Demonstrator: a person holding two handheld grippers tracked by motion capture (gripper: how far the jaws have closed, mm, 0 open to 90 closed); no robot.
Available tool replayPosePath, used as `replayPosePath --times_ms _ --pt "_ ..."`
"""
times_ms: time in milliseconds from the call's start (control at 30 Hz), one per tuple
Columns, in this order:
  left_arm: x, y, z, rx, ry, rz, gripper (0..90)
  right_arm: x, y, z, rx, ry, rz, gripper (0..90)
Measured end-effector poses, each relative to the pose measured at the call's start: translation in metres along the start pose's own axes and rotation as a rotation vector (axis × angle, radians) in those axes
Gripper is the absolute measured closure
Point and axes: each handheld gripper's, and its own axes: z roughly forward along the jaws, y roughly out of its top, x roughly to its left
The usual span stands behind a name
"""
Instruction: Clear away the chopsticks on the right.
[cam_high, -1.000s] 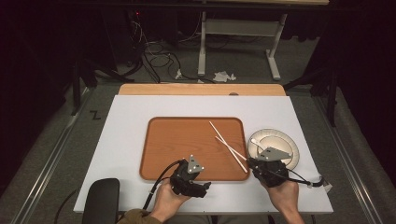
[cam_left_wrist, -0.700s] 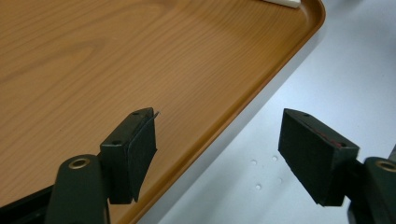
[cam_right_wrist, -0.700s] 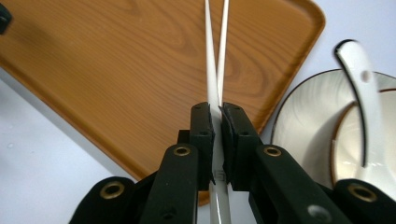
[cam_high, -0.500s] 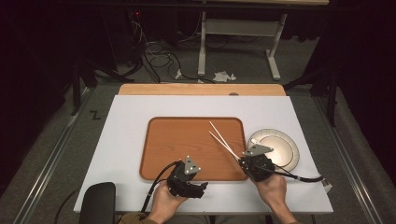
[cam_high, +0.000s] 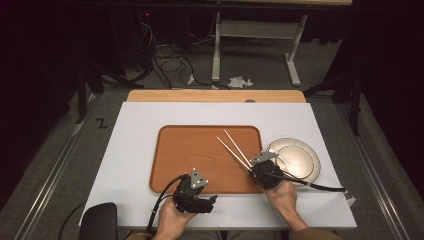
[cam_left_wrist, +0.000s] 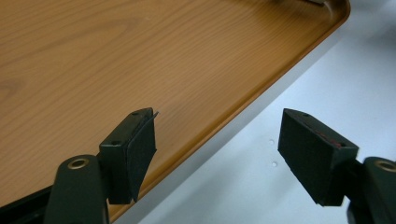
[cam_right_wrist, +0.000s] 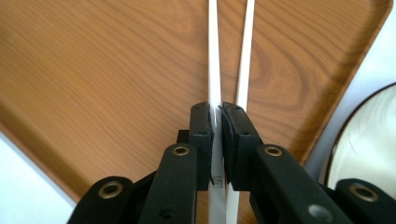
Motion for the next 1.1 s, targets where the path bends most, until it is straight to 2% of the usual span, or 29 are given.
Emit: replayPosePath --times_ms 200,333,500,633,867,1100 --pt "0.0 -0.003 -0.001 -0.005 0.011 -0.019 27.7 0.0 0.002 0.007 0.013 0.005 -0.01 83.6" --pt "0.001 -0.004 -0.003 -0.001 0.017 -0.022 27.7 -0.001 0.004 0.01 0.022 0.0 -0.028 82.8" --pt "0.002 -0.005 -0.004 0.001 0.022 -0.024 27.7 -0.001 0.005 0.012 0.029 -0.003 -0.027 82.3" --pt "0.002 -0.006 -0.004 -0.003 0.023 -0.028 27.7 -0.002 0.005 0.011 0.012 0.0 -0.036 80.9" --pt "0.002 -0.006 -0.005 -0.001 0.026 -0.029 27.7 -0.004 0.007 0.008 -0.003 -0.021 -0.029 70.2" --pt "0.002 -0.007 -0.006 -0.002 0.028 -0.031 27.8 -0.005 0.006 0.012 0.024 -0.043 -0.032 64.8"
